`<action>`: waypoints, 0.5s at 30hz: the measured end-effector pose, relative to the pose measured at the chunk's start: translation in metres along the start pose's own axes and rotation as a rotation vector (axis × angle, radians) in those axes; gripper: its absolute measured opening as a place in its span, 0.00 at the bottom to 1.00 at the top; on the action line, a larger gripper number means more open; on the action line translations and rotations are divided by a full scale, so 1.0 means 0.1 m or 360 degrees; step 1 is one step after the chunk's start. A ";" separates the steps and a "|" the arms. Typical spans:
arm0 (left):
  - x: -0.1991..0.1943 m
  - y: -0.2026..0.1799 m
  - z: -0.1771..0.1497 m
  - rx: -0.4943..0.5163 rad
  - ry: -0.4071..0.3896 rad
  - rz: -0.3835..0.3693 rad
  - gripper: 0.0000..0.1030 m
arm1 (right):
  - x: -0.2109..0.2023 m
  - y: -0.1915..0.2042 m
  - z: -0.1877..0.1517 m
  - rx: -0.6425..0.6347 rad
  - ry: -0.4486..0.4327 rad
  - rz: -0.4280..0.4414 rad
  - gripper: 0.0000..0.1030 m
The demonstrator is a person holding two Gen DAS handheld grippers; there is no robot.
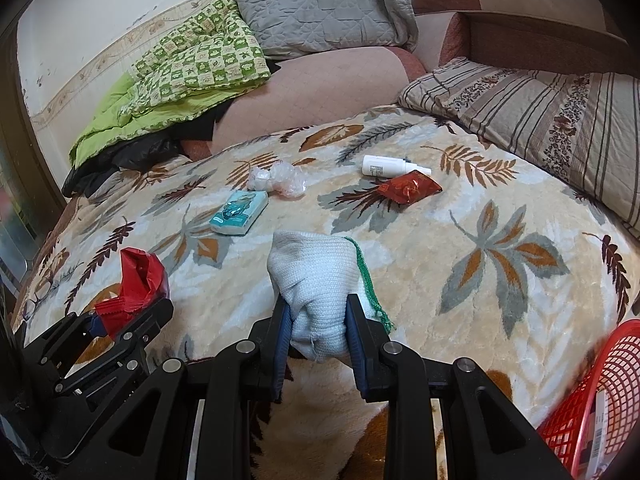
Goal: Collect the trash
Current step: 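Hold the red bag and white glove raised above the bed with both tools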
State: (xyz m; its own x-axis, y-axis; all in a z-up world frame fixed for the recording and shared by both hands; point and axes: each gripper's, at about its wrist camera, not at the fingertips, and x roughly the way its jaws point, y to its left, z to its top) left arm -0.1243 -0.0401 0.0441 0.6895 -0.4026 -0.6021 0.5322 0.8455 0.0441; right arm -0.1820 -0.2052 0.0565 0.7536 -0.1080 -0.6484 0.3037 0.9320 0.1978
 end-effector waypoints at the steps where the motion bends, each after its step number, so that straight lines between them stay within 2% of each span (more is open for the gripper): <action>1: 0.00 0.00 0.00 -0.0001 0.0000 -0.0001 0.33 | 0.00 0.00 0.00 -0.0001 0.0001 0.0001 0.28; 15: 0.00 -0.14 0.01 0.0021 -0.0009 -0.0016 0.34 | 0.00 -0.07 0.01 0.0057 0.0010 0.0003 0.28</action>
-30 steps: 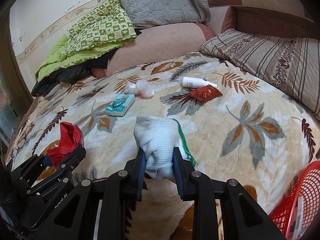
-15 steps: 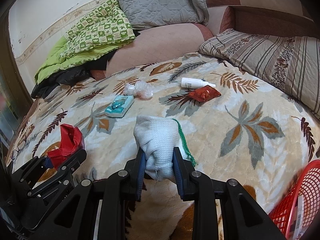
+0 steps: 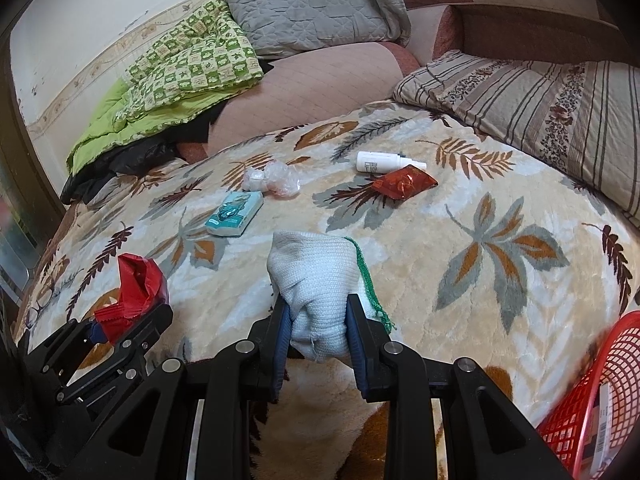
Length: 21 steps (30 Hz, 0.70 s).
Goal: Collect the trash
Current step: 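Hold the red bag and white glove raised above the bed with both tools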
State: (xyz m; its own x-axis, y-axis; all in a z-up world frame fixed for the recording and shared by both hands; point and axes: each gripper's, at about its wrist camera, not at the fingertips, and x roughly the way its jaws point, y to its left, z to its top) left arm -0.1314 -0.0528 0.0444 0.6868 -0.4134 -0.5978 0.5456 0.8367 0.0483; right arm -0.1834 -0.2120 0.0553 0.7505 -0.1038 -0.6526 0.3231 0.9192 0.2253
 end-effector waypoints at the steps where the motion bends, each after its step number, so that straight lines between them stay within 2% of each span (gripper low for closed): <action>1: -0.01 -0.01 -0.01 0.0002 -0.0003 -0.0003 0.33 | 0.00 0.00 0.00 0.0004 -0.0002 -0.0001 0.28; 9: -0.01 -0.11 -0.01 0.0034 -0.0023 -0.0033 0.34 | -0.06 -0.15 0.02 0.0126 -0.0020 0.0001 0.28; 21: -0.07 -0.02 -0.06 0.0062 -0.0054 -0.0051 0.34 | -0.21 -0.32 0.00 0.0216 -0.0056 -0.0014 0.28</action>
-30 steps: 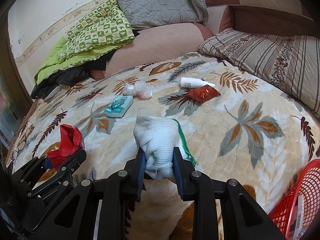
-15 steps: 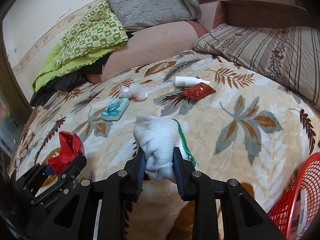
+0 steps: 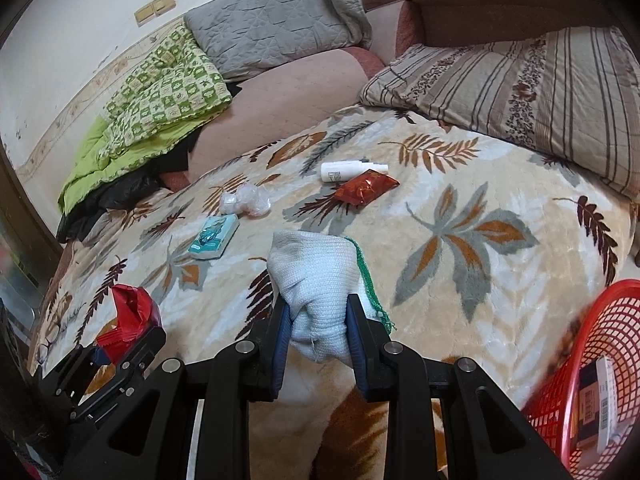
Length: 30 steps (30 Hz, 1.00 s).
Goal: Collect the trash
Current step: 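Hold the red bag and white glove raised above the bed with both tools, then carry the red bag and white glove over the wastebasket and open both tools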
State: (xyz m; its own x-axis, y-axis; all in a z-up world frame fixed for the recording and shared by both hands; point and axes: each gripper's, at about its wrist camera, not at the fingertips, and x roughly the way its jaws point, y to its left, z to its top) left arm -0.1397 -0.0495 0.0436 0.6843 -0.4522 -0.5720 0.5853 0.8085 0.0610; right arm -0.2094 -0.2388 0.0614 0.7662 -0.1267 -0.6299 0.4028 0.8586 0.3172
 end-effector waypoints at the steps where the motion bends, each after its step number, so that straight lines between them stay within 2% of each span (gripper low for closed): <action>1: 0.00 0.01 0.00 0.0000 0.0001 0.0003 0.34 | -0.01 -0.01 0.00 0.0003 0.0000 0.0001 0.28; 21: 0.07 -0.06 -0.01 0.0023 0.0052 -0.0063 0.34 | -0.31 -0.12 -0.07 0.0063 0.0004 0.0065 0.28; 27: 0.10 -0.12 -0.03 0.0071 0.0078 -0.0134 0.34 | -0.63 -0.41 -0.07 0.0084 -0.0022 -0.0023 0.28; 30: 0.10 -0.17 -0.03 0.0098 0.0114 -0.0226 0.34 | -0.84 -0.66 -0.06 0.0134 -0.0041 -0.0094 0.28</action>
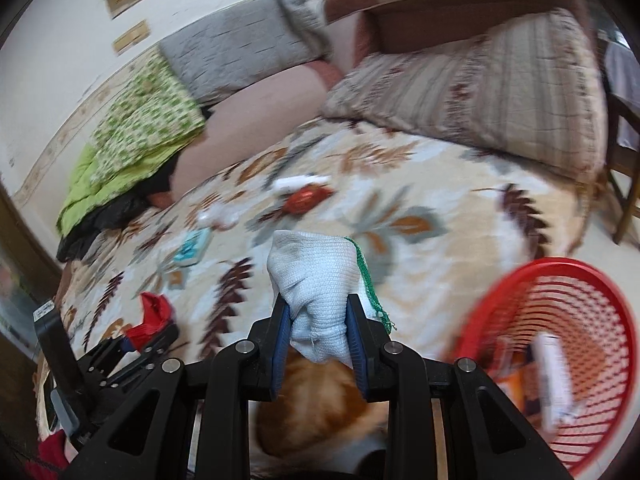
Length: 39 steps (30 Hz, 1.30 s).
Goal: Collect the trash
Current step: 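Carry the red bag and white glove over the wastebasket and open both tools, then grasp the blue-green tissue packet with the left tool while the right tool grasps the red candy wrapper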
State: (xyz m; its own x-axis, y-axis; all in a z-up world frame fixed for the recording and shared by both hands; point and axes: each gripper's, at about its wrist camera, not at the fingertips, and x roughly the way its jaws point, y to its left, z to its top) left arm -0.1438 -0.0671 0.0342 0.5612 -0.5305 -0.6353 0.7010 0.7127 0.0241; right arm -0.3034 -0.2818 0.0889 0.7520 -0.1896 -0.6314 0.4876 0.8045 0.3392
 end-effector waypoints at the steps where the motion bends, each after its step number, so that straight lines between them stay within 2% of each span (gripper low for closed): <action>1: 0.00 -0.04 0.02 0.0023 0.0011 -0.0033 0.34 | -0.09 -0.13 0.00 0.0023 -0.0009 -0.0037 0.28; 5: -0.08 -0.31 0.14 0.0153 0.0003 -0.0175 0.34 | -0.32 -0.61 -0.03 0.0145 -0.0026 -0.0145 0.28; 9: -0.15 -0.79 0.37 0.0220 0.0029 -0.0404 0.34 | -0.49 -1.13 -0.07 0.0344 -0.0044 -0.0210 0.28; 14: -0.23 -1.51 0.62 0.0295 0.0066 -0.0691 0.34 | -0.72 -1.51 -0.06 0.0482 -0.0110 -0.0242 0.30; 17: -0.23 -1.90 0.71 0.0329 0.0103 -0.0816 0.34 | -0.80 -1.63 -0.06 0.0515 -0.0133 -0.0248 0.32; 18: -0.21 -2.08 0.75 0.0353 0.0115 -0.0855 0.34 | -0.81 -1.67 -0.06 0.0531 -0.0139 -0.0253 0.33; 19: -0.20 -2.21 0.76 0.0376 0.0123 -0.0880 0.36 | -0.82 -1.70 -0.06 0.0548 -0.0141 -0.0259 0.42; 20: -0.19 -2.34 0.76 0.0402 0.0134 -0.0900 0.44 | -0.83 -1.75 -0.07 0.0569 -0.0138 -0.0260 0.49; 21: -0.16 -2.44 0.76 0.0429 0.0154 -0.0905 0.62 | -0.85 -1.79 -0.07 0.0583 -0.0137 -0.0268 0.60; 23: -0.15 -2.54 0.75 0.0449 0.0167 -0.0893 0.72 | -0.89 -1.84 -0.09 0.0593 -0.0148 -0.0289 0.64; 27: -0.18 -2.45 0.72 0.0436 0.0165 -0.0882 0.72 | -0.94 -1.86 -0.11 0.0572 -0.0156 -0.0290 0.64; 31: -0.26 -2.04 0.72 0.0345 0.0135 -0.0790 0.72 | -0.84 -1.70 -0.07 0.0517 -0.0131 -0.0248 0.64; 39: -0.30 -1.10 0.57 0.0177 0.0151 -0.0531 0.73 | -0.39 -0.93 0.04 0.0273 0.0011 -0.0064 0.64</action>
State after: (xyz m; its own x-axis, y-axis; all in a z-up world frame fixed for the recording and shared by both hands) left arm -0.2129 -0.1556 0.0946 0.2540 -0.6767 -0.6910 0.8851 0.4507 -0.1160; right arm -0.3763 -0.3509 0.0845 0.7275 -0.2157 -0.6513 0.5864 0.6883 0.4270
